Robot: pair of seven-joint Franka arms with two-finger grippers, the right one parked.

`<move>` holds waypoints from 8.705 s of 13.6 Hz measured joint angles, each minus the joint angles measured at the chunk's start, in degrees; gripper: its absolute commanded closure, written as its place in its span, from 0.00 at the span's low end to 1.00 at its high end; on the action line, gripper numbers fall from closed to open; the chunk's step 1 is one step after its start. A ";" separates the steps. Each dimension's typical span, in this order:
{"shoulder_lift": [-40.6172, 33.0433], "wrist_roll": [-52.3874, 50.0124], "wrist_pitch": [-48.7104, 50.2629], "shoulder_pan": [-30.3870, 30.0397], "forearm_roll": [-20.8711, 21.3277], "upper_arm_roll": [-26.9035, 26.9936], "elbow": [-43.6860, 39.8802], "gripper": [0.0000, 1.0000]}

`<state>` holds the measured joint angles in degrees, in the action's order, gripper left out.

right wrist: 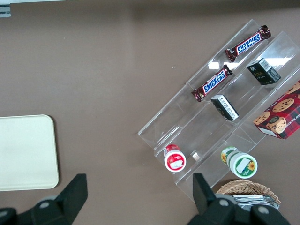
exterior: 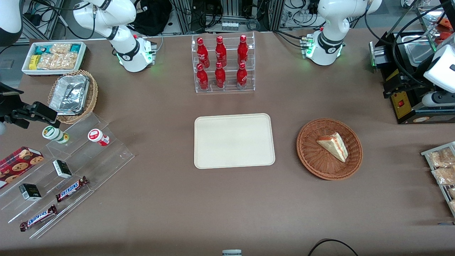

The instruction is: Place sandwich from basket to tray

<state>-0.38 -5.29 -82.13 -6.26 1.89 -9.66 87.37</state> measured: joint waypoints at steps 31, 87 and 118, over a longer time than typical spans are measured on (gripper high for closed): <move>12.56 -41.68 -52.42 0.60 0.08 -2.19 40.30 0.00; 34.68 -65.58 -28.55 21.92 23.30 -24.25 -4.88 0.01; 3.28 0.55 4.71 1.61 1.45 0.86 -3.49 0.00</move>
<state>2.90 -4.74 -77.42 -4.65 3.35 -8.79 83.88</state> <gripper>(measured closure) 0.004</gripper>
